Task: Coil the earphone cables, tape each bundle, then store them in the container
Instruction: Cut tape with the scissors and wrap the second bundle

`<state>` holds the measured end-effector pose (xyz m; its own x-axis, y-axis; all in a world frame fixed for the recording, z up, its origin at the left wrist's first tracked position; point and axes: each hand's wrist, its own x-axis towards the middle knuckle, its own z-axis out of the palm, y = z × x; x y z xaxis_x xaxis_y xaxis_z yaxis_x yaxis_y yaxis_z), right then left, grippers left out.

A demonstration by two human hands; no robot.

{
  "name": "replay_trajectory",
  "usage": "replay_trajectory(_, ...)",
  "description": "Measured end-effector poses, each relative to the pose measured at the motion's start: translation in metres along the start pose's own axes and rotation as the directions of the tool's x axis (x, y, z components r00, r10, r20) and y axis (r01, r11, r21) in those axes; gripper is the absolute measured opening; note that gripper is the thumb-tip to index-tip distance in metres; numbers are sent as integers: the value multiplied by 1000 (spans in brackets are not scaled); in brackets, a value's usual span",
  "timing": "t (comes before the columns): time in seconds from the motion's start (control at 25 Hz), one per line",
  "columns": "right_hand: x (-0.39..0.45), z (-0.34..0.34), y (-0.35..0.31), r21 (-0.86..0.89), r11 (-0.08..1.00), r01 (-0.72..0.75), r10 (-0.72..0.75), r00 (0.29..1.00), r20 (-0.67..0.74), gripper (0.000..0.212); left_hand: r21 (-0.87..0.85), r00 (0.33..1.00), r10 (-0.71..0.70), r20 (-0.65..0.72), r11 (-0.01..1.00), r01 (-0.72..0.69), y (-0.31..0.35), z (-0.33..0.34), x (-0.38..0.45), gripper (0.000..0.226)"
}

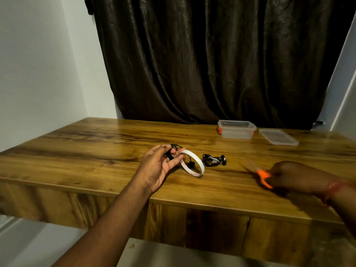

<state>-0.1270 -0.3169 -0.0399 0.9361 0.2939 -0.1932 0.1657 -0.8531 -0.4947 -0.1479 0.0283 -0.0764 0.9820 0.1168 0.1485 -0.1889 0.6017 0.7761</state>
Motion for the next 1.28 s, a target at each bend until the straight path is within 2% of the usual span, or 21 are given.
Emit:
replay_trajectory(0.04, 0, -10, 11, -166, 983, -85, 71, 994, -86, 38, 1, 1000, 0, 5, 1000, 0, 0, -1, 0, 16)
replay_trajectory(0.08, -1, -17, 17, -261, 950, -170, 133, 979, -155, 40, 1, 1000, 1, 10, 1000, -1, -1, -1, 1, 16)
replay_trajectory(0.16, -3, -25, 22, -318, 899, -302, 238, 945, -223, 39, 2, 1000, 4, 15, 1000, -4, -2, -2, 2, 16)
replay_trajectory(0.24, -3, -29, 21, -357, 859, -367, 295, 925, -241, 37, 4, 1000, 7, 18, 1000, -7, -2, -2, 3, 15)
replay_trajectory(0.48, -1, -27, 15, -486, 781, -393, 243, 907, -344, 30, 32, 1000, 9, 6, 999, -9, -5, -3, 4, 16)
replay_trajectory(0.6, 4, -22, 24, -448, 799, -401, 223, 890, -398, 26, 39, 1000, 17, 6, 999, -17, -5, -4, 5, 16)
replay_trajectory(0.8, 9, -23, 36, -388, 834, -393, 242, 891, -383, 23, 38, 1000, 17, 4, 999, -17, -4, -2, 3, 17)
replay_trajectory(0.84, 6, -22, 33, -406, 834, -373, 199, 890, -410, 24, 40, 1000, 18, 7, 999, -18, -4, -3, 3, 18)
replay_trajectory(0.88, 1, -21, 29, -452, 825, -340, 94, 871, -483, 26, 41, 1000, 20, 13, 999, -21, -4, -3, 3, 18)
replay_trajectory(0.96, -5, -8, 8, -558, 806, -197, -237, 756, -610, 25, 46, 1000, 24, 18, 999, -25, -5, -3, 3, 17)
replay_trajectory(1.0, -8, 5, -10, -560, 825, -77, -351, 707, -614, 26, 48, 1000, 24, 18, 999, -25, -4, -2, 2, 16)
replay_trajectory(1.04, -7, 20, -30, -505, 861, 54, -392, 703, -593, 29, 53, 1000, 24, 18, 998, -25, -4, -2, 2, 16)
replay_trajectory(1.12, 0, 54, -66, -290, 915, 281, -396, 763, -511, 39, 71, 1000, 21, 22, 997, -22, -5, -1, 0, 15)
replay_trajectory(1.2, 11, 85, -90, -102, 903, 418, -416, 789, -453, 42, 74, 999, 19, 36, 997, -21, -5, 0, -1, 16)
replay_trajectory(1.28, 17, 103, -103, 49, 863, 502, -434, 788, -436, 34, 67, 999, 15, 50, 998, -19, -4, 1, -2, 19)
